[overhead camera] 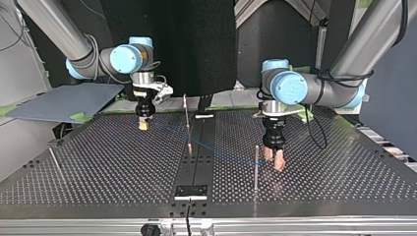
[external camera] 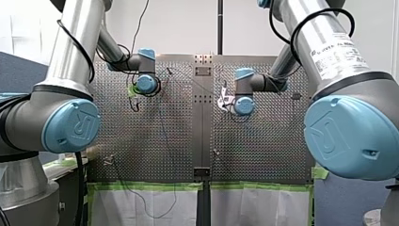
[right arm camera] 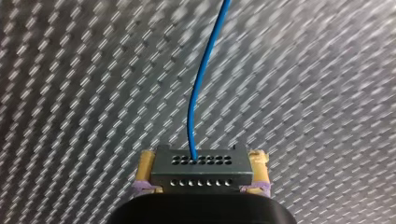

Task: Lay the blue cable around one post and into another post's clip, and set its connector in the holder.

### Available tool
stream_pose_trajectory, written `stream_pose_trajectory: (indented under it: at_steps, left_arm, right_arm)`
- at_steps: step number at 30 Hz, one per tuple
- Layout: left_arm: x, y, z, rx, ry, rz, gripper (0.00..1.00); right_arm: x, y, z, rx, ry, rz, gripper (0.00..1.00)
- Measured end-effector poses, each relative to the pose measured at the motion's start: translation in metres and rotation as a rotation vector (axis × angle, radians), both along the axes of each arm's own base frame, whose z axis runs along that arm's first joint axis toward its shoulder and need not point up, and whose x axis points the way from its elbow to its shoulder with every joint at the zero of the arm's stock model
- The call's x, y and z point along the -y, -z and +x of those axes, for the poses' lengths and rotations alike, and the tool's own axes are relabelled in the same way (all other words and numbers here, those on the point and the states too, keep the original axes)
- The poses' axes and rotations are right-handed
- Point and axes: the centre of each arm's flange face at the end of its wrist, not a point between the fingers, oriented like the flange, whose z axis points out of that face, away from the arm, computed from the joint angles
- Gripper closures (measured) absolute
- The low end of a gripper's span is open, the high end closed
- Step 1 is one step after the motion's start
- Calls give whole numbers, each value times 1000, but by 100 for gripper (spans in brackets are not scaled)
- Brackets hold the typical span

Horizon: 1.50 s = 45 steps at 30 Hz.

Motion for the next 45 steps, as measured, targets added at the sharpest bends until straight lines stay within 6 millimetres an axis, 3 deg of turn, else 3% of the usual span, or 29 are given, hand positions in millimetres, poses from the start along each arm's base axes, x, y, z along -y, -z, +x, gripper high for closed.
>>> stream_pose_trajectory:
  at_steps: [10,19,25,37,45]
  left_arm:
    - [1,0,-1,-1,-1,-1,0]
    - [3,1,-2,-2,2,0,0]
    - [5,1,-3,-7,5,1,0]
    - [10,1,-5,-8,6,2,0]
    - [11,1,-6,-8,9,4,0]
  right_arm:
    - [13,96,-55,-46,57,88,100]
    - [-22,180,-70,-122,49,165,100]
    - [-51,222,-75,-157,24,206,100]
    - [-96,249,-92,-202,-1,205,100]
    - [-114,247,-102,-201,-2,178,100]
